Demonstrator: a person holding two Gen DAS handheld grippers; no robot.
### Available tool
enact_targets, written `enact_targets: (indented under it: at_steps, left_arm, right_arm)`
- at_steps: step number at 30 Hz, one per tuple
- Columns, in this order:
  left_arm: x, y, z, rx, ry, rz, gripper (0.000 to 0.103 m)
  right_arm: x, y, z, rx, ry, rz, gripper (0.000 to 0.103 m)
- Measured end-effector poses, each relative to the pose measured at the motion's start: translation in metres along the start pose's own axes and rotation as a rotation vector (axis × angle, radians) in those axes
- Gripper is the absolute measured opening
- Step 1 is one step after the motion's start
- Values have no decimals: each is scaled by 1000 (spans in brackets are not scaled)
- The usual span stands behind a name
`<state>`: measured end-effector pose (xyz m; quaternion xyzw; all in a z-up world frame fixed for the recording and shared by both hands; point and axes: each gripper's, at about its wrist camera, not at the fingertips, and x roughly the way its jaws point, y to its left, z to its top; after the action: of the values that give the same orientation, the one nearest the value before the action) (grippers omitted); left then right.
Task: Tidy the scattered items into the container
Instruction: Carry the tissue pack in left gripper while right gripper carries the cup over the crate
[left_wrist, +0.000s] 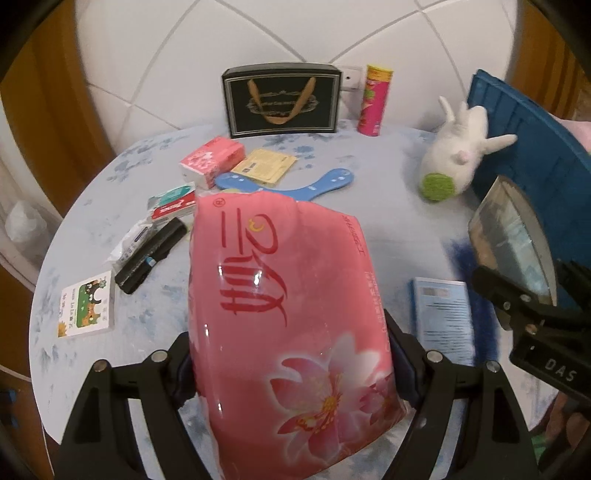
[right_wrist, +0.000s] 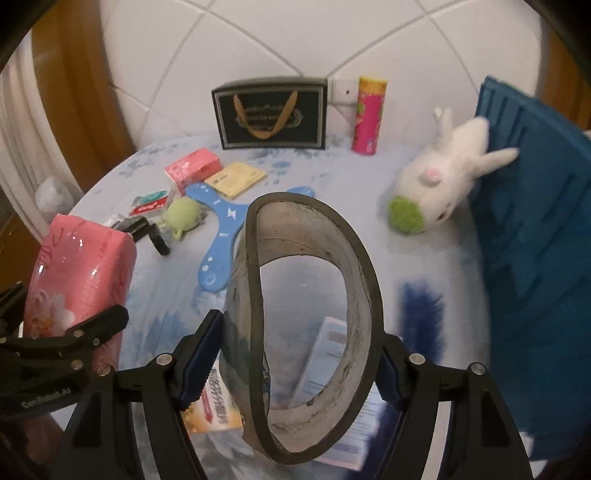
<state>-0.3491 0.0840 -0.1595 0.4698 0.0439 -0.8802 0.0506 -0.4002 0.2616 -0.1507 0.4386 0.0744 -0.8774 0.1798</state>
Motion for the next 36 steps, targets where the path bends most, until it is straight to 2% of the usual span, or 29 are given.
enact_targets:
  at_steps: [4,8,11,15,21,25,28,32,36]
  left_arm:
    - [-19,-23,16,67,-14,-58,82]
    - [-49,-44,47,125,-49,-121,82]
    - [-78,-64,78,185,-79,-179,82]
    - [-118,-109,123,284,-139,-218,82]
    - [-141,-199,197,345,-148,-266,82]
    - [-141,-269,247,342,-153,-282,82]
    - [-131,-327,285,337,-161,-259,82]
    - [-102,-397,329,327,-121,-225,82]
    - [-70,-451,359,326,-65,-212,82]
  right_arm:
    - [-27,-15,7,13,-11,-23,73]
    - [-64,-32,23,39,-35,-64,73]
    - [-107,-48,40,53,-86,-86,73]
    - [-170,-87,70,95,-148,-115,73]
    - [-232,-190,103,194,-161,-199,73]
    - [-251,-269,125,210,-140,-269,73]
    - [-261,-333,143,209,-121,-317,73]
    - [-252,-414,175,204,-81,-363,73]
    - [-230,-468,203,200,-26,-383,73]
